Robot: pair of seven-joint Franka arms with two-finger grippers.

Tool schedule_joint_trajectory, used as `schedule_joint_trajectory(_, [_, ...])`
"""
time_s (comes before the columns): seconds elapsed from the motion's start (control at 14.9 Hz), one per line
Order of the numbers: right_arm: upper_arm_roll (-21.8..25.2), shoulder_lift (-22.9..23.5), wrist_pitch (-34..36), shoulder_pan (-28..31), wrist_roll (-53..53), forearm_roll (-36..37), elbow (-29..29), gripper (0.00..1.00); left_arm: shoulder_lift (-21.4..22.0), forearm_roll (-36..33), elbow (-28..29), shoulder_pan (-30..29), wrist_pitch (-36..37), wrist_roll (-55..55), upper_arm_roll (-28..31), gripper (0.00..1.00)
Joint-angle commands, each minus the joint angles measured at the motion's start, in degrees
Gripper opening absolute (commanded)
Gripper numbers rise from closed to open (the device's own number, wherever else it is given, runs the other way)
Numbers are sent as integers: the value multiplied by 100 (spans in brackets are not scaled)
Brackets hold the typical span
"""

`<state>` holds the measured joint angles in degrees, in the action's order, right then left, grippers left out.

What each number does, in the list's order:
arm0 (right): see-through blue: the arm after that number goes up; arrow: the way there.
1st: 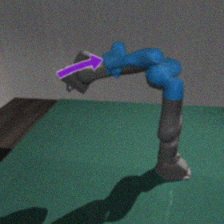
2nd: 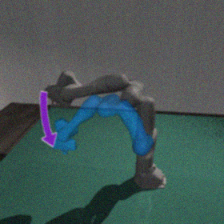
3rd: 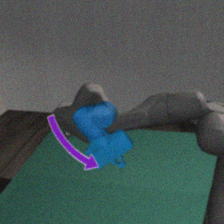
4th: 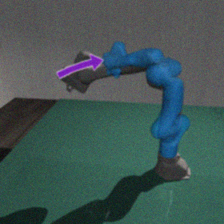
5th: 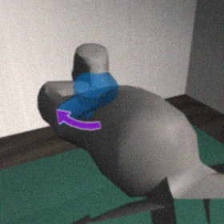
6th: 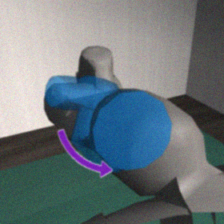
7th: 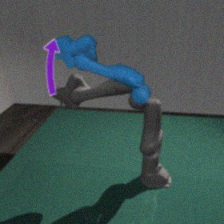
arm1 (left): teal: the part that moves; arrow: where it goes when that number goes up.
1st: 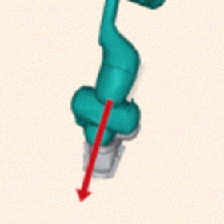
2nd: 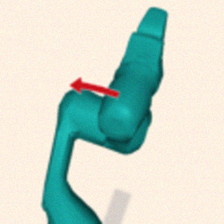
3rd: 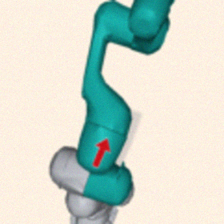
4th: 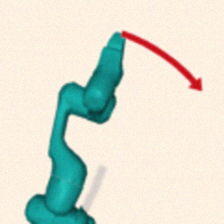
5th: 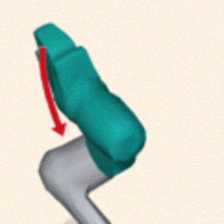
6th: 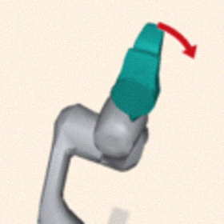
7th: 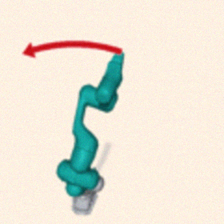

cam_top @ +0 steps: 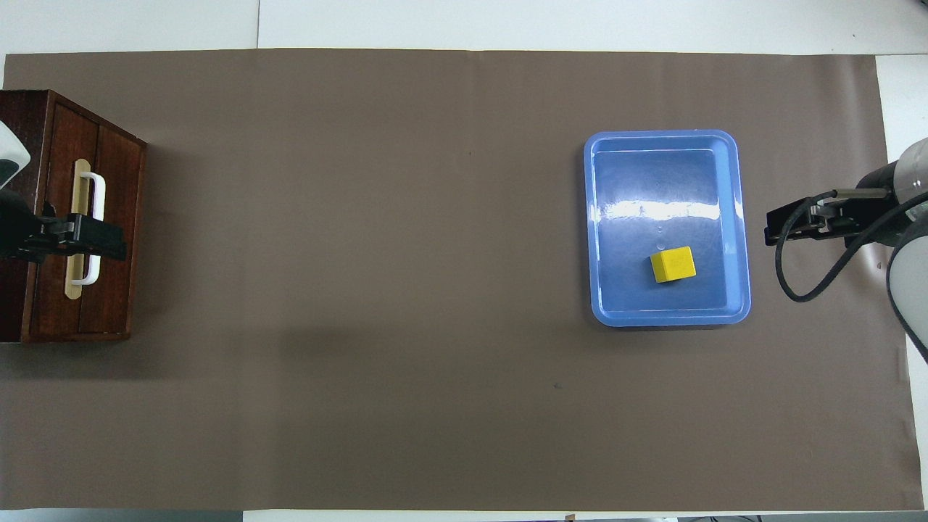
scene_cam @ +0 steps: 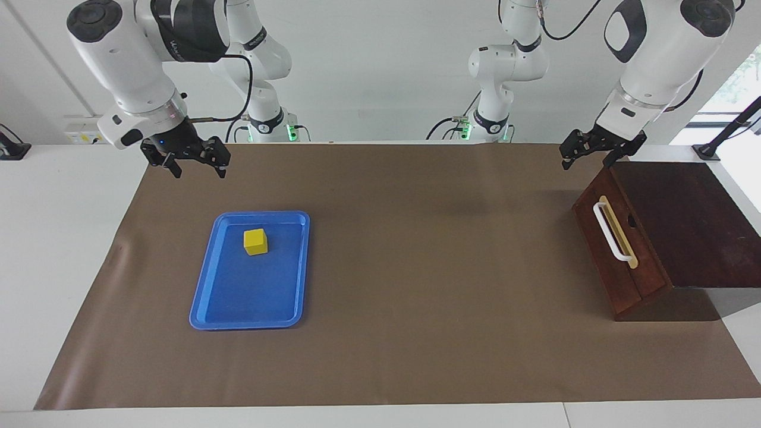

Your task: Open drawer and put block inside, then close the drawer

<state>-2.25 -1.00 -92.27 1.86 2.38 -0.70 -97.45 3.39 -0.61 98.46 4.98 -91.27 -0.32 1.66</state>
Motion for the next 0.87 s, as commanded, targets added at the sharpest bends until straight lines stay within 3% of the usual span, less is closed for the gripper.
schedule_joint_trajectory(0.0, [-64,39,-37,61,-132,-1,51,100,30,44,-37,3,31,59,36,100])
schedule_joint_trajectory(0.54, [-30,65,-202,183,-352,-333,33,100,39,44,-37,12,145,32,36,100])
schedule_joint_trajectory(0.81, [14,328,-440,421,1338,-414,50,100,100,17,77,20,-4,-29,53,100])
